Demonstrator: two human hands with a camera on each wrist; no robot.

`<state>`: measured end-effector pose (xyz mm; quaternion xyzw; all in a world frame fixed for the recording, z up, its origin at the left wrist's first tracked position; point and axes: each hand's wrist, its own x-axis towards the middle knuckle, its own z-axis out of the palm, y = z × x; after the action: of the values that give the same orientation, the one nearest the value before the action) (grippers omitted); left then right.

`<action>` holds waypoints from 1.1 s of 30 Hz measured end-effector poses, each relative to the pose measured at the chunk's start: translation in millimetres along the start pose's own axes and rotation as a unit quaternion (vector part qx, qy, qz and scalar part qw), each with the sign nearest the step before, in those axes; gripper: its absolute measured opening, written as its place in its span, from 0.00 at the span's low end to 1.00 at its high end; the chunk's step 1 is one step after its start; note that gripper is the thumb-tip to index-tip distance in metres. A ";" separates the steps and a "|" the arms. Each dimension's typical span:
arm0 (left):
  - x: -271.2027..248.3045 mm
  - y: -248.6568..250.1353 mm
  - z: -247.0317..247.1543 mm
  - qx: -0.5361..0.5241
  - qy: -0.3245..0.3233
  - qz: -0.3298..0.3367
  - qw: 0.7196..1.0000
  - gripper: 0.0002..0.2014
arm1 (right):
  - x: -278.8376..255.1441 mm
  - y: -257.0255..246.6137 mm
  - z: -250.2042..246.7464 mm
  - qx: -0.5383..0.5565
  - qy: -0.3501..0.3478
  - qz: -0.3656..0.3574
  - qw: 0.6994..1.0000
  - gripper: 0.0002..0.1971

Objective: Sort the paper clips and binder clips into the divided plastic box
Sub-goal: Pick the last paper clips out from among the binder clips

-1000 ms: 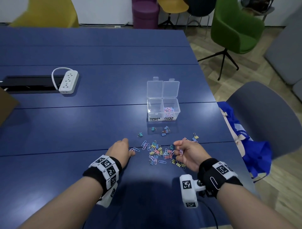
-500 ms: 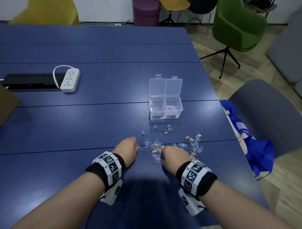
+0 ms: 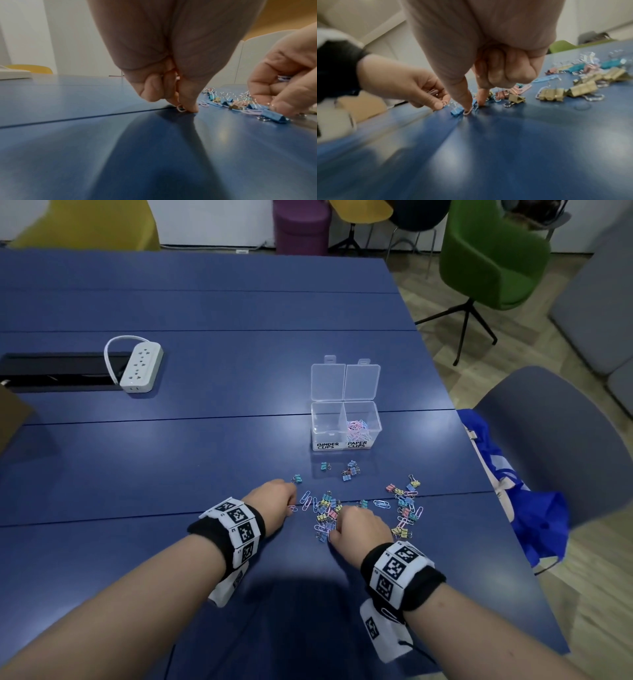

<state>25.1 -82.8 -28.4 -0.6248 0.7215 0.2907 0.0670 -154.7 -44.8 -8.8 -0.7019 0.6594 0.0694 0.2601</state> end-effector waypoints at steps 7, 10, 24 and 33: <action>-0.1 4.9 -1.8 0.013 -0.027 -0.045 0.999 0.03 | -0.1 -14.4 3.0 -0.043 0.006 -0.029 0.999 0.07; -4.9 11.2 -0.2 0.072 -0.047 -0.049 0.995 0.10 | -0.7 -16.6 4.7 -0.060 0.003 -0.044 0.997 0.09; -14.4 4.7 -8.2 -0.176 0.054 -0.062 0.981 0.04 | 8.6 38.0 -6.6 0.266 0.077 0.019 0.961 0.09; -4.1 21.4 -20.6 -0.645 -0.053 -0.154 0.747 0.11 | 12.2 84.1 -11.8 0.652 0.091 0.095 0.746 0.15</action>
<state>11.3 -88.6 -2.5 -0.6054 0.2517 0.7053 -0.2696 -237.0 -60.6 -27.1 -0.2979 0.6279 -0.4176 0.5853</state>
